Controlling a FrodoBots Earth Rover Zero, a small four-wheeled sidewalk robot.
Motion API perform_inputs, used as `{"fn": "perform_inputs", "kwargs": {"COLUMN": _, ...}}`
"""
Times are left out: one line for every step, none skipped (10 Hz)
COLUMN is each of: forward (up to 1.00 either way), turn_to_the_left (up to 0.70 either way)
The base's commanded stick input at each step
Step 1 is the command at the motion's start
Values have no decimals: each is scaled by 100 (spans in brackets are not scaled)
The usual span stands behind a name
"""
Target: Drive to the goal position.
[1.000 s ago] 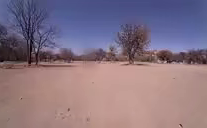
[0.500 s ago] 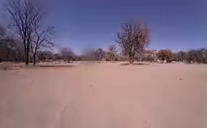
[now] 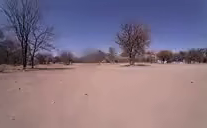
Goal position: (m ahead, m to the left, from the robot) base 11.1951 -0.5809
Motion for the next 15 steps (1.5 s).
{"fn": "perform_inputs", "kwargs": {"forward": 100, "turn_to_the_left": 0}}
{"fn": "perform_inputs", "kwargs": {"forward": 100, "turn_to_the_left": 0}}
{"fn": "perform_inputs", "kwargs": {"forward": 100, "turn_to_the_left": 0}}
{"fn": "perform_inputs", "kwargs": {"forward": 100, "turn_to_the_left": 0}}
{"fn": "perform_inputs", "kwargs": {"forward": 100, "turn_to_the_left": 0}}
{"fn": "perform_inputs", "kwargs": {"forward": 100, "turn_to_the_left": 0}}
{"fn": "perform_inputs", "kwargs": {"forward": 100, "turn_to_the_left": 0}}
{"fn": "perform_inputs", "kwargs": {"forward": 100, "turn_to_the_left": 0}}
{"fn": "perform_inputs", "kwargs": {"forward": 100, "turn_to_the_left": 0}}
{"fn": "perform_inputs", "kwargs": {"forward": 100, "turn_to_the_left": 0}}
{"fn": "perform_inputs", "kwargs": {"forward": 100, "turn_to_the_left": 0}}
{"fn": "perform_inputs", "kwargs": {"forward": 100, "turn_to_the_left": 0}}
{"fn": "perform_inputs", "kwargs": {"forward": 100, "turn_to_the_left": 0}}
{"fn": "perform_inputs", "kwargs": {"forward": 100, "turn_to_the_left": 0}}
{"fn": "perform_inputs", "kwargs": {"forward": 100, "turn_to_the_left": 0}}
